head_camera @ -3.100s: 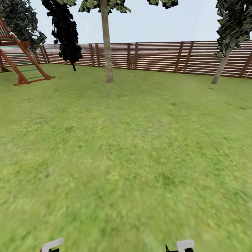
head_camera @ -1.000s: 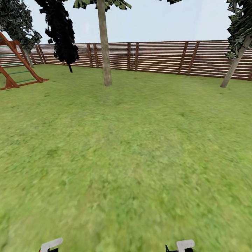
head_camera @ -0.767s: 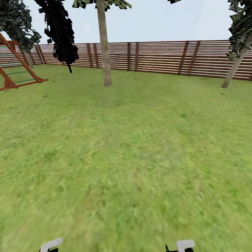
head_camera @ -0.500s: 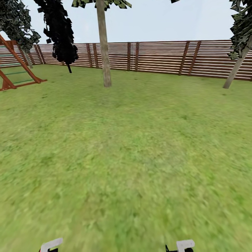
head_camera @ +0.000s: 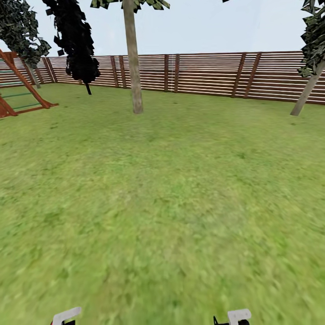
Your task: In the garden, pick up the pesticide atomizer on the floor and spray pesticide onto both trees until each tree trunk is fully covered.
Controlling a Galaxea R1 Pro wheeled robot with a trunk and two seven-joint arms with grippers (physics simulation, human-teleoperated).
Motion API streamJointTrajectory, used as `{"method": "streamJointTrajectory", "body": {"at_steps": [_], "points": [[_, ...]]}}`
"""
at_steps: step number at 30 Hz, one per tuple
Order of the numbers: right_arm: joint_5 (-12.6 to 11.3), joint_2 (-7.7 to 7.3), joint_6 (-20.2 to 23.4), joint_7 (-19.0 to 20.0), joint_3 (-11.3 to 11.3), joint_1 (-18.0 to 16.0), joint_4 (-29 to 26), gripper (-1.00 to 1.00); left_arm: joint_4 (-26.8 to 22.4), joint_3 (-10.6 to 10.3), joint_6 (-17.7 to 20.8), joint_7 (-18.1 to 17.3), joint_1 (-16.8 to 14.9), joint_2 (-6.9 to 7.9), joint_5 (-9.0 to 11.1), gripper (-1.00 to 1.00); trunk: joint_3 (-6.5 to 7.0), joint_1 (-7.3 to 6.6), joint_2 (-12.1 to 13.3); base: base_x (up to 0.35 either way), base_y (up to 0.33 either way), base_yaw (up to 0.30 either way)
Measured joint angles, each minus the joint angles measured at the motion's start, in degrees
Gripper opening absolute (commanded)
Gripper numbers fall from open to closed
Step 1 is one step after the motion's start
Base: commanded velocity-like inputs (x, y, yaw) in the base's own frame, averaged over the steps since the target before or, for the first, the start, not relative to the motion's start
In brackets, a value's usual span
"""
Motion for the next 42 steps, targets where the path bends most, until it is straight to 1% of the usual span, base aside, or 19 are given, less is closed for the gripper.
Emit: {"method": "streamJointTrajectory", "body": {"at_steps": [17, 26, 42], "points": [[0.0, -0.01, 0.0, 0.0, 0.0, 0.0, 0.0, 1.00, 0.1, -0.1, 0.0, 0.2, 0.0, -0.14, 0.0, -1.00, 0.00, 0.00, 0.0, 0.340, 0.000, 0.000], [0.0, -0.02, 0.0, 0.0, 0.0, 0.0, 0.0, 1.00, 0.0, -0.2, -0.1, -0.5, 0.0, -0.26, 0.0, -1.00, 0.00, 0.00, 0.0, 0.340, 0.000, 0.000], [0.0, -0.04, 0.0, 0.0, 0.0, 0.0, 0.0, 1.00, -0.1, 0.0, 0.0, -0.3, 0.0, -0.04, 0.0, -1.00, 0.00, 0.00, 0.0, 0.340, 0.000, 0.000]]}}
